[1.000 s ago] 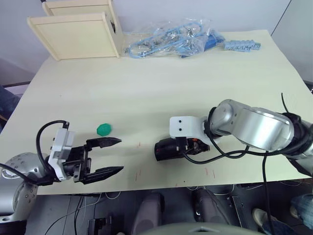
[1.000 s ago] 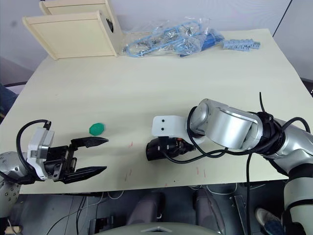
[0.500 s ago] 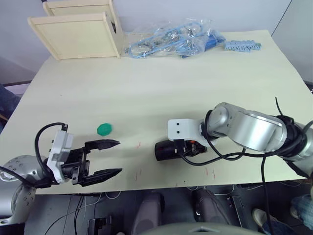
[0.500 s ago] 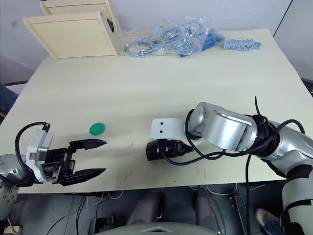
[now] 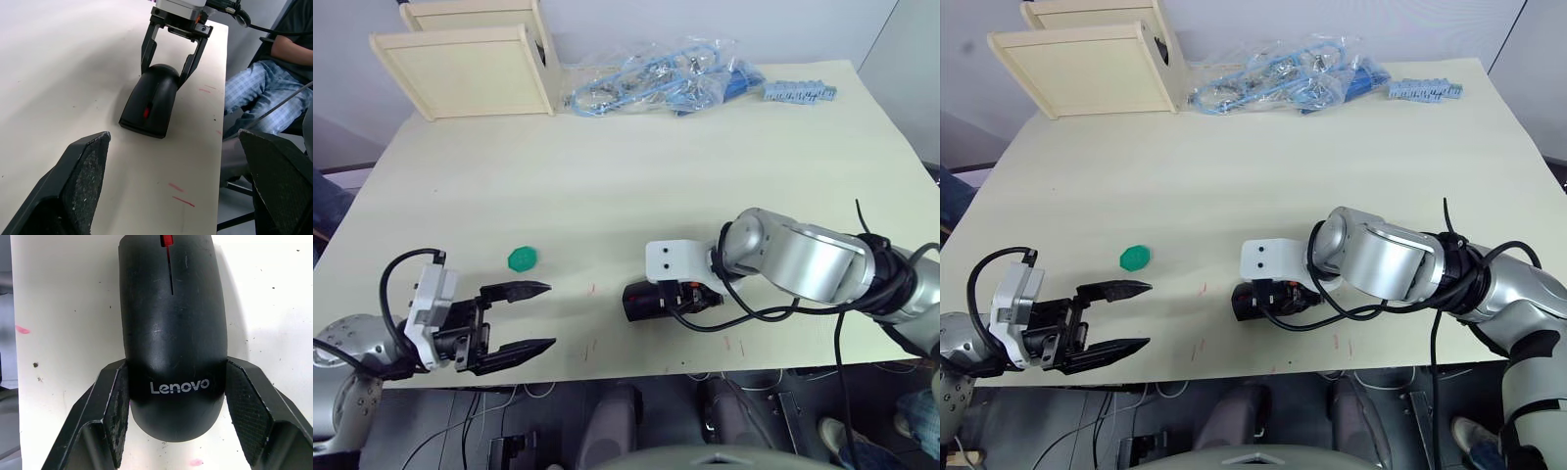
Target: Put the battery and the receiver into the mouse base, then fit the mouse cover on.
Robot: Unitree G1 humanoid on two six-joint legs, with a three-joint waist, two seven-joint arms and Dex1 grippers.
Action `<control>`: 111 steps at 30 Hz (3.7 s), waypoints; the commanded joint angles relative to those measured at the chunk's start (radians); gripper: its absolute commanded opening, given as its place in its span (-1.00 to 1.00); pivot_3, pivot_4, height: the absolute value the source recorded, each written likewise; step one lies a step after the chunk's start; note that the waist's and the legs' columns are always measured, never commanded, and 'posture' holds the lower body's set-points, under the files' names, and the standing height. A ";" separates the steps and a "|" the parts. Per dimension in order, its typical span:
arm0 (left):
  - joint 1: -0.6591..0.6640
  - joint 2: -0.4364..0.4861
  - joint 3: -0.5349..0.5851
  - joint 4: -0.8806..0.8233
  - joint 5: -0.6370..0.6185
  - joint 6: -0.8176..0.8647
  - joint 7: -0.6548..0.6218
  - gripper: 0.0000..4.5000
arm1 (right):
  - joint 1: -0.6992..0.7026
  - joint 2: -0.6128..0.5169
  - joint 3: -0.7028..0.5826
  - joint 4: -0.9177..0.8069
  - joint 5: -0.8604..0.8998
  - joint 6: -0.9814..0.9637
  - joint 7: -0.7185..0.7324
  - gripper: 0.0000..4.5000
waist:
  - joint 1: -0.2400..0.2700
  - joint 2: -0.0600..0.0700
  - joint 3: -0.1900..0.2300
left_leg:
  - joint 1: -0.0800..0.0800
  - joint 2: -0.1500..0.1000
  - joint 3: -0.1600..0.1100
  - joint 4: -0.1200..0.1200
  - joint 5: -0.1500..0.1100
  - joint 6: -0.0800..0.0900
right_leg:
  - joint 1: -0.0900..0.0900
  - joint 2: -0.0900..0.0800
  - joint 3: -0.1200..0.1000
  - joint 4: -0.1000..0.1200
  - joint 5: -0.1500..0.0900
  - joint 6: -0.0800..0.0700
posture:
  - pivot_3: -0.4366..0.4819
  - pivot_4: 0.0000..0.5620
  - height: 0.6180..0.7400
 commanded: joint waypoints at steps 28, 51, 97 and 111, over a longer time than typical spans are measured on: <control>0.016 -0.005 0.034 -0.030 -0.013 -0.022 0.002 1.00 | 0.023 -0.002 -0.016 0.001 -0.028 0.002 0.026 0.04 | 0.001 0.000 0.000 | 0.000 0.000 0.000 0.000 0.000 0.000 | 0.000 0.000 0.000 0.000 0.000 0.000 | -0.05 -0.47 1.00; 0.012 -0.005 0.030 -0.030 -0.013 -0.017 0.007 1.00 | 0.038 -0.007 -0.113 -0.048 -0.008 -0.010 0.052 0.83 | -0.001 0.000 0.000 | 0.000 0.000 0.000 0.000 0.000 0.000 | 0.000 0.000 0.000 0.000 0.000 0.000 | -0.05 -0.47 1.00; -0.055 0.010 0.021 -0.009 -0.008 0.013 -0.003 1.00 | 0.741 0.115 -0.595 0.363 -0.067 -1.068 0.327 0.83 | 0.003 -0.005 -0.001 | 0.003 0.001 0.002 0.001 0.000 0.000 | 0.003 0.002 0.002 0.001 0.000 0.000 | -0.05 -0.47 1.00; -0.022 0.001 0.043 -0.018 -0.022 0.012 -0.007 1.00 | 0.733 0.144 -0.594 0.421 -0.112 -1.122 0.349 0.83 | 0.003 -0.005 -0.001 | 0.003 0.001 0.002 0.001 0.000 0.000 | 0.003 0.002 0.002 0.001 0.000 0.000 | -0.05 -0.47 1.00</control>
